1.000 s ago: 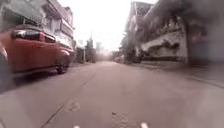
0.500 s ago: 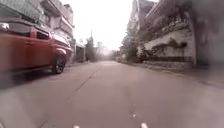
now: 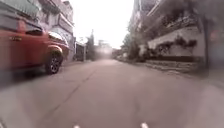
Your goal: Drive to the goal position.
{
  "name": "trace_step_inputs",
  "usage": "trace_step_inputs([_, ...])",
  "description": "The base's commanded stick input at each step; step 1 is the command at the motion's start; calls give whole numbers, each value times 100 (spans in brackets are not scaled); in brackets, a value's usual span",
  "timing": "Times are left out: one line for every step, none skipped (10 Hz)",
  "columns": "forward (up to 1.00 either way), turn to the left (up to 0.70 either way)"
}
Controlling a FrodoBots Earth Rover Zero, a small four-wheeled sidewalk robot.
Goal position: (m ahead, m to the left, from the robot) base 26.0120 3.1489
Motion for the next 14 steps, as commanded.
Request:
trace_step_inputs([100,1])
trace_step_inputs([100,1])
trace_step_inputs([100,1])
trace_step_inputs([100,1])
trace_step_inputs([100,1])
trace_step_inputs([100,1])
trace_step_inputs([100,1])
trace_step_inputs([100,1])
trace_step_inputs([100,1])
trace_step_inputs([100,1])
trace_step_inputs([100,1])
trace_step_inputs([100,1])
trace_step_inputs([100,1])
trace_step_inputs([100,1])
